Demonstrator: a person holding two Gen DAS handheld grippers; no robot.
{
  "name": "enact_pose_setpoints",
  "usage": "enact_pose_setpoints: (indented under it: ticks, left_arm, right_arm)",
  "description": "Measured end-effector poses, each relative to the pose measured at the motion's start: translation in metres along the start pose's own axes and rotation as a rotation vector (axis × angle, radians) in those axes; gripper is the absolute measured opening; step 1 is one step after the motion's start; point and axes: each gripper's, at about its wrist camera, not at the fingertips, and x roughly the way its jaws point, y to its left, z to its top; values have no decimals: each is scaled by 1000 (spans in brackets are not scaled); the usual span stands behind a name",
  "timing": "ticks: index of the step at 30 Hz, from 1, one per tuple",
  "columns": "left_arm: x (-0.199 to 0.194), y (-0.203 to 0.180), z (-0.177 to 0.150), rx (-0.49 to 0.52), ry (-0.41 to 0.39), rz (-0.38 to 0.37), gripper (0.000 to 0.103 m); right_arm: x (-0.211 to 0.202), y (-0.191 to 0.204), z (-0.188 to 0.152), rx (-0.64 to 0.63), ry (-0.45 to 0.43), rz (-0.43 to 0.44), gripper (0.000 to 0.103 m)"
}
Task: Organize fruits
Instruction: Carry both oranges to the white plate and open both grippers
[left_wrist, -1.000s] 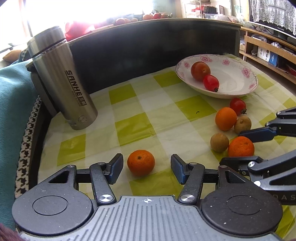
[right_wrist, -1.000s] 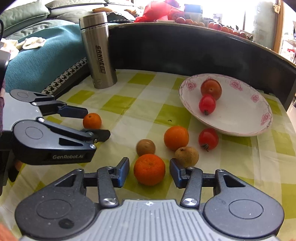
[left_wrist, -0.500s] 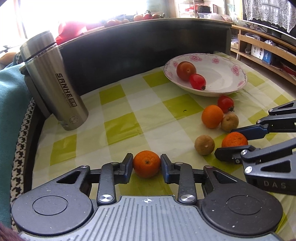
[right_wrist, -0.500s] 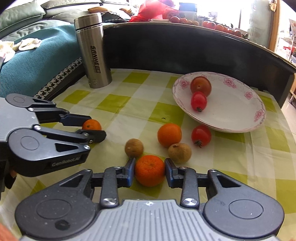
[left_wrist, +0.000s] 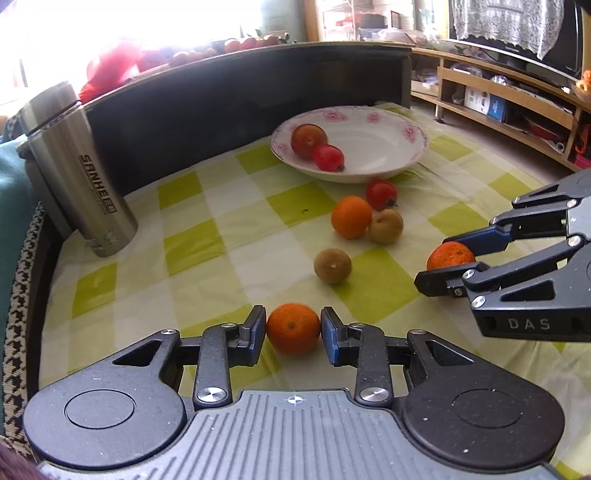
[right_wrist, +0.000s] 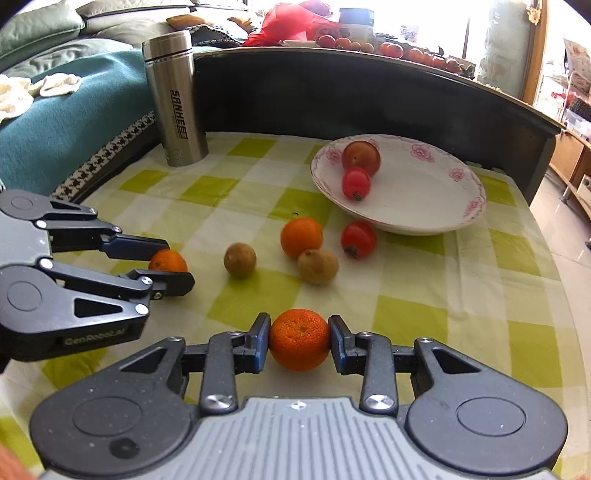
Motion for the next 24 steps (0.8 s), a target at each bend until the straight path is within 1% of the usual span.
enact_pose_setpoints:
  ticks: [3, 4, 5, 7, 9, 12, 16, 18, 20, 23, 24]
  left_arm:
    - [2, -4, -3, 15, 6, 7, 45]
    - [1, -5, -4, 24, 5, 12, 47]
    - [1, -5, -4, 29, 3, 15, 51]
    - [1, -5, -4, 24, -4, 12, 55]
    - [2, -6, -4, 23, -5, 2, 55]
    - [4, -8, -3, 31, -11, -2, 56]
    - [5, -8, -2, 24, -12, -1, 56]
    - [4, -9, -2, 24, -10, -4, 53]
    - [4, -11, -2, 32, -9, -6, 47]
    - [3, -16, -1, 49, -4, -6, 40]
    - [3, -16, 0, 52, -1, -7, 40]
  right_arm:
    - [0, -3, -4, -1, 1, 10, 40]
    - [0, -3, -4, -6, -1, 12, 40]
    - [0, -3, -5, -17, -6, 12, 40]
    - [-1, -3, -7, -17, -17, 11, 41]
    - [1, -4, -8, -11, -13, 19, 41]
    - [2, -3, -8, -17, -20, 12, 42]
    - [3, -1, -4, -9, -6, 1, 42]
    - [4, 1, -3, -16, 3, -10, 41]
    - [4, 4, -3, -22, 9, -23, 40]
    - [4, 5, -3, -25, 19, -34, 40]
    - [3, 5, -2, -24, 19, -38, 40]
